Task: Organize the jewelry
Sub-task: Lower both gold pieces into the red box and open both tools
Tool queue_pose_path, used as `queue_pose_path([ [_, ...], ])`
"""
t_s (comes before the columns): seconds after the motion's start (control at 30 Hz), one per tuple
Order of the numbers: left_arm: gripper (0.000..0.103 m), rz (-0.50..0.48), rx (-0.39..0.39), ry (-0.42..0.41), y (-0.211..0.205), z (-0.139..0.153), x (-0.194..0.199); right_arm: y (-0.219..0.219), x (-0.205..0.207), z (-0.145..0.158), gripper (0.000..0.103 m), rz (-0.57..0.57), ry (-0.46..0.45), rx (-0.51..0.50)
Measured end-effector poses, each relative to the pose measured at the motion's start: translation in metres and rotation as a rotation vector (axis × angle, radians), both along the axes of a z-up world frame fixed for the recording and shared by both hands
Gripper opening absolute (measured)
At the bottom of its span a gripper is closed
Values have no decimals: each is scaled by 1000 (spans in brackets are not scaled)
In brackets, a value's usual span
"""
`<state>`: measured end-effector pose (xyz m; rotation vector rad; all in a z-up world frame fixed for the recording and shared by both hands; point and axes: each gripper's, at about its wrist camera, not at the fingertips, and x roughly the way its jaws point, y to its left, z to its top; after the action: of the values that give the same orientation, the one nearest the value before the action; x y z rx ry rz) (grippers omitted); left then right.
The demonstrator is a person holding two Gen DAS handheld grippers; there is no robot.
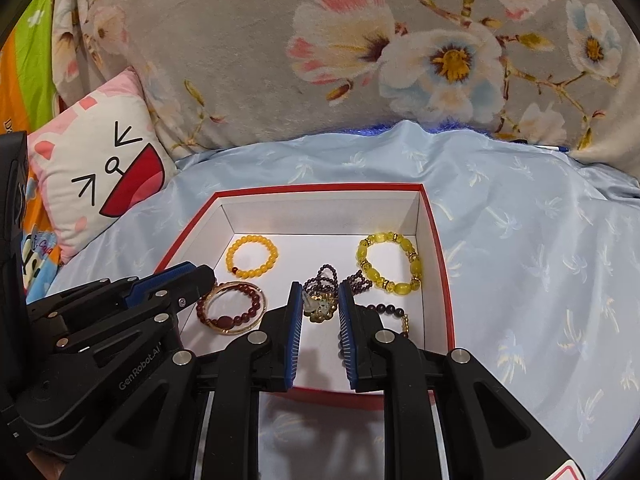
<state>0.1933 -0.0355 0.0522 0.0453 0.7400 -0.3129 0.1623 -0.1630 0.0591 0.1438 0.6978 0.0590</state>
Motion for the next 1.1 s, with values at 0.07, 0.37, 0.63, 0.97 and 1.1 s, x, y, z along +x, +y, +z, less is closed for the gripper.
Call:
queue_pose_path([
  [0.07,13,0,0,6,-1,-4,5,-1,4,-2,17,-2,3,1],
  [0.37,13,3,5,14,-4,-13,16,-2,19,-11,17,-4,14,-1],
  [0.63,13,5,6,17,-6,-18,20,1,24,-15,17,0,23,-4],
  [0.97,13,10,9,27,-5,-22,25,2,27,-19,17,-3,32,-4],
  [1.1,13,14,7,28,-4,-23,26,3,30,-21,17,-3,37,-5],
])
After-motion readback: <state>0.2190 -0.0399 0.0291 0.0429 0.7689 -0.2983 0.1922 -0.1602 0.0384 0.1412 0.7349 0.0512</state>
